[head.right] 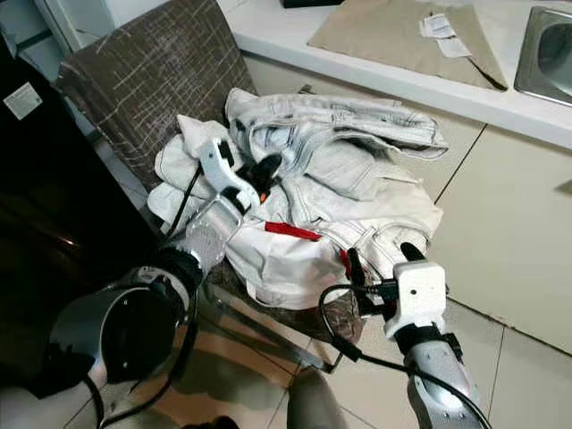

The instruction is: Clothes washing

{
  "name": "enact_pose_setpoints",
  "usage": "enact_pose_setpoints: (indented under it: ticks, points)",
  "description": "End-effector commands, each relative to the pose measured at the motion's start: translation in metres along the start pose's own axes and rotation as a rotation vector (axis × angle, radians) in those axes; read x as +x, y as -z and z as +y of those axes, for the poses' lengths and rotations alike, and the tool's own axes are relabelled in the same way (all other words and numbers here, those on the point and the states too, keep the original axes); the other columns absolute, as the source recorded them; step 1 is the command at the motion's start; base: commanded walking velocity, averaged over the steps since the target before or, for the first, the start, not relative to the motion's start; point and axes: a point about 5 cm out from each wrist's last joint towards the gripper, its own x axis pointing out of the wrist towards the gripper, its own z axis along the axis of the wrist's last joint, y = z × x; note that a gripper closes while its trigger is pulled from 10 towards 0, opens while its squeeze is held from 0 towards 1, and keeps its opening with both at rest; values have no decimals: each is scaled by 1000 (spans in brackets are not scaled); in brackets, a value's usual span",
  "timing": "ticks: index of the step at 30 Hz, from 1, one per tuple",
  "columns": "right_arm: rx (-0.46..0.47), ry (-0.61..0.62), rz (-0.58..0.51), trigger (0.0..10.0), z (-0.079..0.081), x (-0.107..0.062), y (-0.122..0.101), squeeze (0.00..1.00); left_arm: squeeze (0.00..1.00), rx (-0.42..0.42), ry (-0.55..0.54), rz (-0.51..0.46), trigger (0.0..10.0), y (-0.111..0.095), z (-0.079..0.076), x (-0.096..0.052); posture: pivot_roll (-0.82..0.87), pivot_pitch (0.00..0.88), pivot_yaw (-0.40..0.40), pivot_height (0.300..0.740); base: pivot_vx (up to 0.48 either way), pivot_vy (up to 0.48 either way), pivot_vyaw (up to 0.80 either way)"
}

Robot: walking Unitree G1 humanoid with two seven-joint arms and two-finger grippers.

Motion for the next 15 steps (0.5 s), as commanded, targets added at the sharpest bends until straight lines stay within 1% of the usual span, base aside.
enact_pose_setpoints:
  ticks: [1, 2, 4, 6, 7, 8, 9, 10, 11, 12, 13, 14, 15]
  points:
    - [14, -2, 2, 10000, 3, 5, 4, 0, 0, 8, 159, -48, 0, -14, -42, 17, -510, 60, 102, 740, 0, 0, 0]
    - [16, -7, -1, 10000, 4, 8, 4, 0, 0, 20, 183, -73, 0, -24, -46, 19, -506, 57, 103, 740, 0, 0, 0]
    - [19, -15, -7, 10000, 6, 13, 4, 0, 0, 50, 212, -102, 0, -37, -52, 21, -499, 49, 107, 740, 0, 0, 0]
    - [20, -18, -11, 10000, 8, 16, 4, 0, 0, 83, 221, -115, 0, -44, -55, 22, -493, 39, 111, 740, 0, 0, 0]
    - [20, -18, -11, 10000, 8, 16, 4, 0, 0, 83, 221, -115, 0, -44, -55, 22, -493, 39, 111, 740, 0, 0, 0]
    - [24, -18, -18, 10000, 9, 21, 4, 0, 0, 148, 228, -137, 0, -57, -58, 23, -485, 21, 118, 740, 0, 0, 0]
    - [27, -20, -24, 10000, 10, 25, 3, 0, 0, 184, 237, -156, 0, -67, -61, 23, -481, 17, 120, 740, 0, 0, 0]
    - [27, -20, -24, 10000, 10, 25, 3, 0, 0, 184, 237, -156, 0, -67, -61, 23, -481, 17, 120, 740, 0, 0, 0]
    - [29, -22, -30, 10000, 11, 27, 2, 0, 0, 208, 245, -179, 0, -76, -63, 23, -481, 17, 120, 740, 0, 0, 0]
    - [32, -25, -34, 10000, 12, 31, 3, 0, 0, 233, 261, -241, 0, -100, -69, 23, -474, 5, 127, 740, 0, 0, 0]
    - [33, -23, -36, 10000, 12, 33, 4, 0, 0, 245, 271, -275, 0, -113, -73, 22, -468, 0, 132, 740, 0, 0, 0]
    - [33, -23, -36, 10000, 12, 33, 4, 0, 0, 245, 271, -275, 0, -113, -73, 22, -468, 0, 132, 740, 0, 0, 0]
    - [34, -22, -38, 10000, 12, 35, 4, 0, 0, 253, 277, -296, 0, -120, -75, 21, -468, 0, 132, 740, 0, 0, 0]
